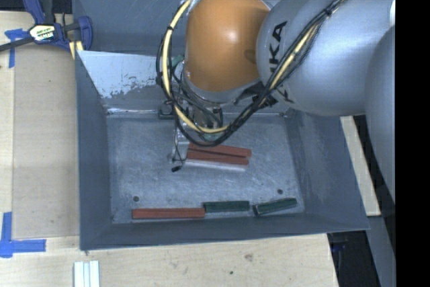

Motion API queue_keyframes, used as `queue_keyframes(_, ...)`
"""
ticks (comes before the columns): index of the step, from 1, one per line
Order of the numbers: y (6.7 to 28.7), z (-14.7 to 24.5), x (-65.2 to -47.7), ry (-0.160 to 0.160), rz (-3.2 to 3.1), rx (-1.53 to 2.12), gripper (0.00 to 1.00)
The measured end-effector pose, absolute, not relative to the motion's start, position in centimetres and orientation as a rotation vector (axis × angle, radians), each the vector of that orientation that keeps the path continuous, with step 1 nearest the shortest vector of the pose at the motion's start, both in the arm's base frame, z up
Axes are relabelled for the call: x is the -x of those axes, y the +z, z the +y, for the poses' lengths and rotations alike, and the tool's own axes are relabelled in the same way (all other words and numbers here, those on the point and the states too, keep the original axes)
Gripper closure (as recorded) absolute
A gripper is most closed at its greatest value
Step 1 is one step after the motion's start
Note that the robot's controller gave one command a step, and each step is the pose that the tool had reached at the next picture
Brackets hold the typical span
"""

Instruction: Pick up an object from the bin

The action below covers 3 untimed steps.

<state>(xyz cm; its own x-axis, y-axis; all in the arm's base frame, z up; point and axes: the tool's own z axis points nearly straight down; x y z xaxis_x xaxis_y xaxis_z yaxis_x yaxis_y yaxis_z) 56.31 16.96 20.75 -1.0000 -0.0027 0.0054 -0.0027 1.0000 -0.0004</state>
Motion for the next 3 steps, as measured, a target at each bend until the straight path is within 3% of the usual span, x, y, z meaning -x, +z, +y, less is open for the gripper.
queue_keyframes(1,14.6,10.0,-57.6,0.005,-3.129,0.255,0.00)
queue_keyframes(2,6.6,4.1,-54.4,0.006,-3.120,0.318,0.00)
queue_keyframes(3,7.2,4.6,-54.8,-0.003,-3.133,0.312,1.00)
